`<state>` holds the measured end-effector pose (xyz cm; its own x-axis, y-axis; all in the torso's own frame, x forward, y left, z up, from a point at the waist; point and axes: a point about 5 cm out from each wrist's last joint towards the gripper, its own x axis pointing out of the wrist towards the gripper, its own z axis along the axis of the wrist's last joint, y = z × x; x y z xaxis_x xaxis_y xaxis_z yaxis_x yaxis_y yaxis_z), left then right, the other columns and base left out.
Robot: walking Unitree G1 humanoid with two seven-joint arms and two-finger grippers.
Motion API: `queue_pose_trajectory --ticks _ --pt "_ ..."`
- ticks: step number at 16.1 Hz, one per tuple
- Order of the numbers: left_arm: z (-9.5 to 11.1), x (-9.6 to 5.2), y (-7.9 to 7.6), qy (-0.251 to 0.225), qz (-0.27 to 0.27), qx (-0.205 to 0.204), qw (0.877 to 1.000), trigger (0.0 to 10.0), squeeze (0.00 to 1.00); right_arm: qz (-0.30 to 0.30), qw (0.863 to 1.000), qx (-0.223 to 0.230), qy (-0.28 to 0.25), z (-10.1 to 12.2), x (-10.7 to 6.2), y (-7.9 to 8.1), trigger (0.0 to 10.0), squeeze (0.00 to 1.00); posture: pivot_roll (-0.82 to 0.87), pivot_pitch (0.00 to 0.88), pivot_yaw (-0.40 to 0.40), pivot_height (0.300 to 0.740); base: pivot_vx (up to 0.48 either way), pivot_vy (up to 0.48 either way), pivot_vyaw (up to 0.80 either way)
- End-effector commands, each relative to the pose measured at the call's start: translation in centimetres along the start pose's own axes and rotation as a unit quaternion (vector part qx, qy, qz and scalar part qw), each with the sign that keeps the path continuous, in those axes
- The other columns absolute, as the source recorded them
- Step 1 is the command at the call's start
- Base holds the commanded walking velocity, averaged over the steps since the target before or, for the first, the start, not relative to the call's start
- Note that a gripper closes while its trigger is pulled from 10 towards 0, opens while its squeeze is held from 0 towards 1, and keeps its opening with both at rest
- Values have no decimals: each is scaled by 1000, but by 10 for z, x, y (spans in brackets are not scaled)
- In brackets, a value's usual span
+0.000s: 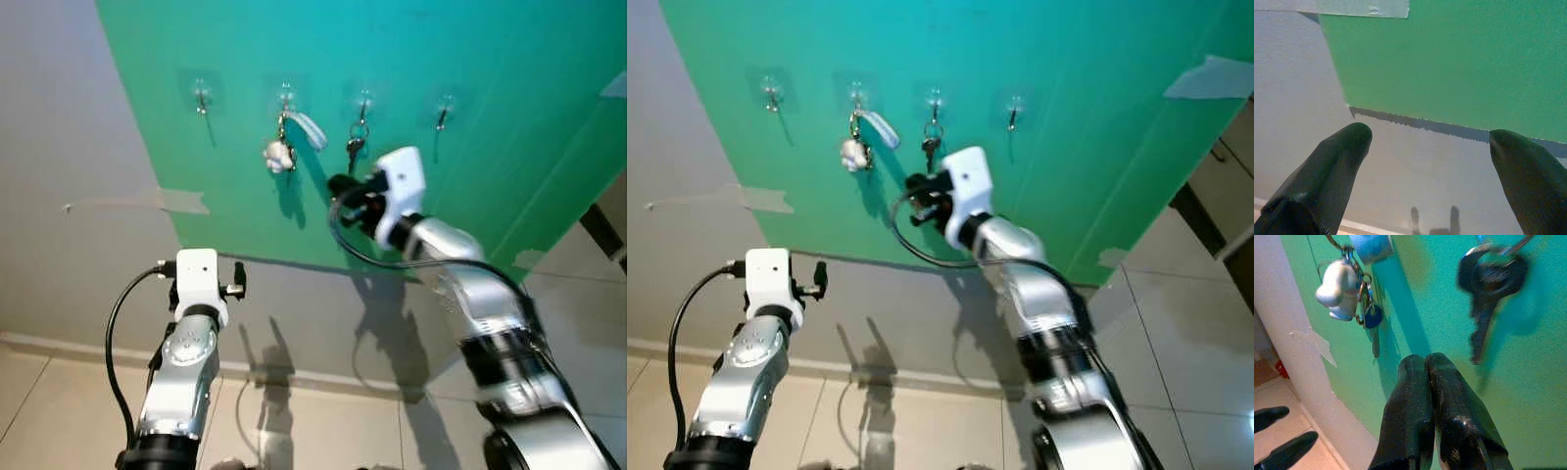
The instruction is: Hang keys on a hook
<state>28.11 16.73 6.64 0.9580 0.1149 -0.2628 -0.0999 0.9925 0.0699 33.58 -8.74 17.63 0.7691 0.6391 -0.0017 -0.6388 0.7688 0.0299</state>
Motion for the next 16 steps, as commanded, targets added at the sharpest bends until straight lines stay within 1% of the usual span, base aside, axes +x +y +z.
queue_pose_trajectory --ticks 1,3,4,7,9,12,13,16 --pt "-1 0 -1 0 0 4 1000 10000 0 6 1000 -11 -12 13 -7 0 10000 0 -30 0 -30 740 0 0 0" --pt "-1 0 -1 -1 -1 2 1000 10000 0 17 999 -18 -28 29 -14 2 10000 0 -36 0 -27 740 0 0 0" --pt "-1 1 -1 -1 -2 3 1000 10000 0 21 999 -19 -32 33 -15 3 10000 0 -36 0 -27 740 0 0 0" --pt "0 2 -3 -1 -7 5 1000 10000 0 52 997 -25 -57 57 -22 6 10000 0 -42 0 -23 740 0 0 0" --pt "1 3 -4 -4 -9 5 1000 10000 0 65 995 -24 -71 70 -23 8 10000 0 -39 0 -25 740 0 0 0" --pt "2 5 -6 -5 -10 5 1000 10000 0 85 992 -20 -87 84 -19 16 10000 0 -37 0 -27 740 0 0 0" --pt "3 6 -7 -6 -11 3 1000 10000 0 100 990 -17 -97 94 -15 20 10000 0 -34 0 -32 740 0 0 0" --pt "4 8 -9 -7 -12 1 1000 10000 0 130 984 -21 -118 109 -1 33 10000 0 -30 0 -37 740 0 0 0"
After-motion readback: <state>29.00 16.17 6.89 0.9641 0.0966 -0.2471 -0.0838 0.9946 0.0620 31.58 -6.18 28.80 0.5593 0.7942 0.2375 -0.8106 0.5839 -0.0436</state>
